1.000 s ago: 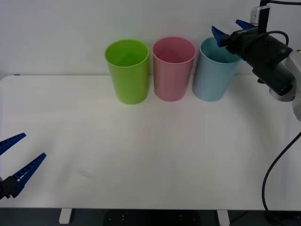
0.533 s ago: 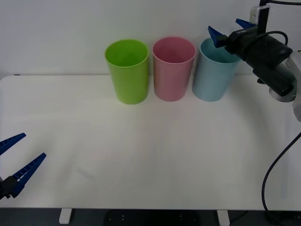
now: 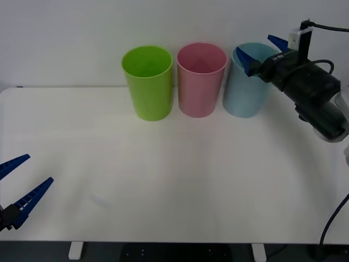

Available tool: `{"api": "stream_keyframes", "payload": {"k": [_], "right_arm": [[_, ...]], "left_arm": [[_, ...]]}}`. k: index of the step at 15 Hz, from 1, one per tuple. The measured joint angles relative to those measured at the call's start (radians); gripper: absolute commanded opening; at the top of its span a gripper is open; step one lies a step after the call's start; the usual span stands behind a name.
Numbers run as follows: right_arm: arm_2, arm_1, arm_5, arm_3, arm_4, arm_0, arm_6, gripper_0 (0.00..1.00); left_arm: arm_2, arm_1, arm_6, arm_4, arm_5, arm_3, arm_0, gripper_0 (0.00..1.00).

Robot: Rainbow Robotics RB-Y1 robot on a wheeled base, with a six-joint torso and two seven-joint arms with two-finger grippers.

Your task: Grasp the object on the table and drop it into the matching bin: aluminum can to the light blue bin, PET bottle to the pink bin.

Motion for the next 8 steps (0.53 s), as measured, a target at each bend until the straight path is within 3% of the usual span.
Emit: {"api": "stream_keyframes", "payload": {"k": [8], "right_arm": [[-0.007,-0.031,-0.045,-0.343,-0.005,0.367,0.029,1.0]], "left_arm": [[0.0,0.0,0.0,0.0,0.0,0.0,0.0,1.0]]}}
